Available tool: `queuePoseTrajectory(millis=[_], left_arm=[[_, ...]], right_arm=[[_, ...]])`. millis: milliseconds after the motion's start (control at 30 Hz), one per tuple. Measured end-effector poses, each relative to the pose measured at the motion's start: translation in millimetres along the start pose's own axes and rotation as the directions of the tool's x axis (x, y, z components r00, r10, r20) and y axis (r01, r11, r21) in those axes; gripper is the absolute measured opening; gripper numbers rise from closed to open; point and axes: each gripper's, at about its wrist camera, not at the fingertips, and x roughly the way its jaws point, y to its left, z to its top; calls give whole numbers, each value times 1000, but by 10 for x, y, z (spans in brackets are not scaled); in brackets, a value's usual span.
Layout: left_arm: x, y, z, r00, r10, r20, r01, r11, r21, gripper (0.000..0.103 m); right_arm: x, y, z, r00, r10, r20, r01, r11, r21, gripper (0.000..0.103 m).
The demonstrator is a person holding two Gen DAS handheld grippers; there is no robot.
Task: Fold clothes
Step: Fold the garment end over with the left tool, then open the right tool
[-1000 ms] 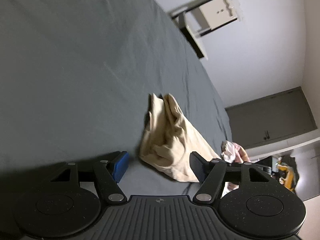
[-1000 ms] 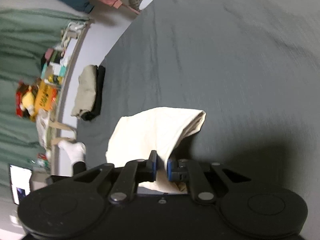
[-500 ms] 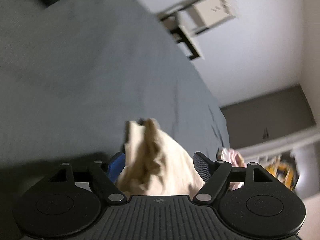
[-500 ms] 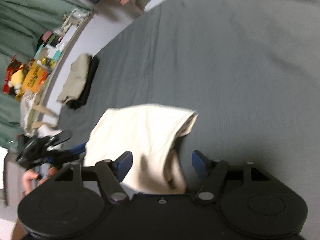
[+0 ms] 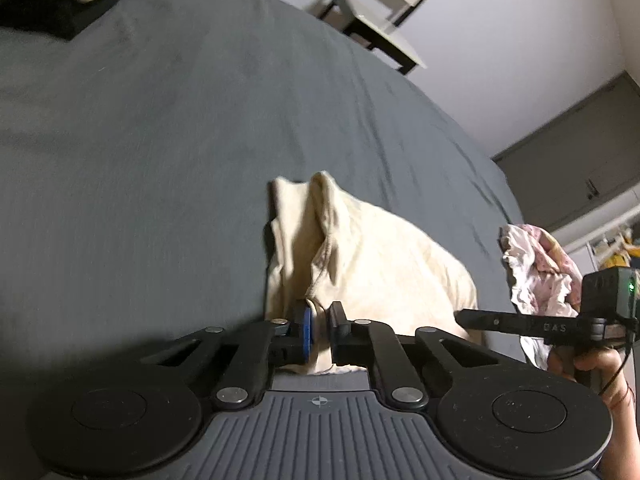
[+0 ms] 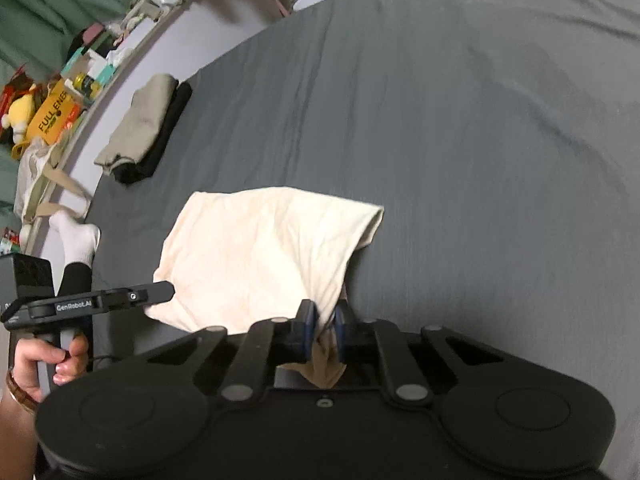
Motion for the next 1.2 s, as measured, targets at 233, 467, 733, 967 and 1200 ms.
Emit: queuePoseTrajectory(millis=[233,467,733,967,1200], left_arm=[[-47,41,-104,999,-9,37,9,1000,-12,8],[-130,33,-84,997,-26,71,26,1000,6,12],[-78,17,-154,994,55,91,-55,998,-1,8],[-179,33,-344,985,76,156,-75,997,-10,4],[-330,-100,-286,973,81,215,-97,993,67,10]], right_arm=[[-522,106,-10,991,-93,92,96,995,-27,48],[-1647,60,206,945,-277,175,305,939,-161,63],[-1494,-72,464,906,-365,213,402,900,-167,78],[-397,-288,562,967,-163,198,164,986,12,62],[-66,-370,583,988,-6,156,-8,996,88,57]])
